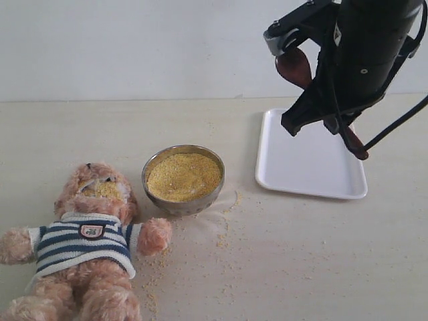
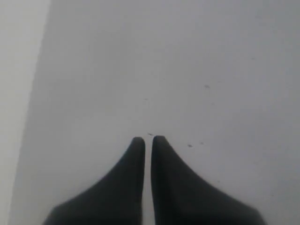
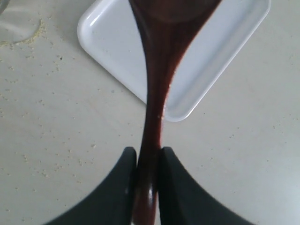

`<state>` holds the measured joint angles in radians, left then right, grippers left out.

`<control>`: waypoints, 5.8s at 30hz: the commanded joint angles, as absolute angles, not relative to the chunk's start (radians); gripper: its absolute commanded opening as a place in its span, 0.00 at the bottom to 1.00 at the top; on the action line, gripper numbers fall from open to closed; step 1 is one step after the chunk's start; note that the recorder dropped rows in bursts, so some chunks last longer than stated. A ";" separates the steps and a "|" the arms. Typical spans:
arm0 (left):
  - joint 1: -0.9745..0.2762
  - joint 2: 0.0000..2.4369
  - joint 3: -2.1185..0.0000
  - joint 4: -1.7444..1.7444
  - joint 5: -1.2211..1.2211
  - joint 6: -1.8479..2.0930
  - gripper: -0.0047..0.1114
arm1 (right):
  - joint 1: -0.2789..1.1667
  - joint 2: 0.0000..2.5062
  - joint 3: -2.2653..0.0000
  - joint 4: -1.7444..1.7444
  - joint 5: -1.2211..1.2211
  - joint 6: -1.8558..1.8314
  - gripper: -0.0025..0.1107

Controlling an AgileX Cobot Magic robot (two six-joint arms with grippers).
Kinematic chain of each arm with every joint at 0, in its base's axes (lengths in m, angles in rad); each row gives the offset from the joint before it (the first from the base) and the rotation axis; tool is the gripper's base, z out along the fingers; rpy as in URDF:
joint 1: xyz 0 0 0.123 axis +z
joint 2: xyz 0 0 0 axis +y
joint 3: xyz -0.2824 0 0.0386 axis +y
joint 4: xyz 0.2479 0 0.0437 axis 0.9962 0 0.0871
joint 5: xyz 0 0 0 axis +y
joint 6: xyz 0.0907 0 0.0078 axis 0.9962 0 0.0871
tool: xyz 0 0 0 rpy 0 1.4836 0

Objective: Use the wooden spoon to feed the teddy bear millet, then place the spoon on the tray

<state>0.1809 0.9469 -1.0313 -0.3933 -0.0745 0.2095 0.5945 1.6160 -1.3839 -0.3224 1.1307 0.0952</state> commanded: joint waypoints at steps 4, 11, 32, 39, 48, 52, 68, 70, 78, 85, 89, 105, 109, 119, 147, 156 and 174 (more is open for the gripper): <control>0.094 0.721 -0.953 -0.350 -0.043 0.195 0.08 | 0.588 1.619 -1.384 -0.329 1.128 0.145 0.02; 0.047 0.490 -0.761 -0.362 0.015 0.183 0.08 | 0.588 1.619 -1.384 -0.362 1.100 0.225 0.02; -0.122 0.296 -0.246 -0.323 0.069 0.095 0.08 | 0.394 1.617 -1.384 -0.205 0.940 0.168 0.02; -0.027 0.296 -0.109 -0.246 -0.027 0.136 0.08 | 0.291 1.626 -1.384 -0.167 0.936 -0.024 0.02; 0.078 0.296 0.000 -0.249 -0.025 0.127 0.08 | 0.276 1.761 -1.384 -0.163 0.784 -0.077 0.02; 0.098 0.296 0.000 -0.249 0.051 0.127 0.08 | 0.276 1.840 -1.384 -0.161 0.693 -0.077 0.02; 0.100 0.296 0.000 -0.249 0.054 0.127 0.08 | 0.276 2.093 -1.384 -0.106 0.501 -0.077 0.02; 0.100 0.296 0.000 -0.249 0.054 0.127 0.08 | 0.276 2.096 -1.384 -0.106 0.497 -0.077 0.02; 0.100 0.296 0.000 -0.249 0.054 0.127 0.08 | 0.276 2.096 -1.384 -0.106 0.493 -0.075 0.15; 0.100 0.296 0.000 -0.249 0.056 0.127 0.08 | 0.276 2.096 -1.384 -0.106 0.493 -0.075 0.27; 0.100 0.296 0.000 -0.249 0.056 0.127 0.08 | 0.276 2.096 -1.384 -0.106 0.491 -0.075 0.27; 0.100 0.296 0.000 -0.249 0.050 0.127 0.08 | 0.276 1.744 -1.299 -0.143 0.658 0.160 0.02; 0.100 0.296 0.000 -0.249 0.050 0.127 0.08 | 0.276 1.519 -1.048 -0.143 0.390 0.300 0.02; 0.100 0.296 0.000 -0.249 0.050 0.127 0.08 | 0.276 0.893 -0.472 -0.143 -0.198 0.281 0.02; 0.100 0.296 0.000 -0.249 0.050 0.127 0.08 | 0.020 0.049 -0.276 -0.408 0.308 0.584 0.02; 0.100 0.287 0.000 -0.249 0.049 0.127 0.08 | -0.014 0.000 0.000 -0.373 0.096 0.782 0.02; 0.100 0.287 0.000 -0.249 0.049 0.127 0.08 | -0.047 0.000 0.000 0.028 0.306 0.000 0.02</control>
<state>0.0979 0.2945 -0.0036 -0.2515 0.0522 0.1283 -0.0239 0.0046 0.0010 0.0538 0.3023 0.0927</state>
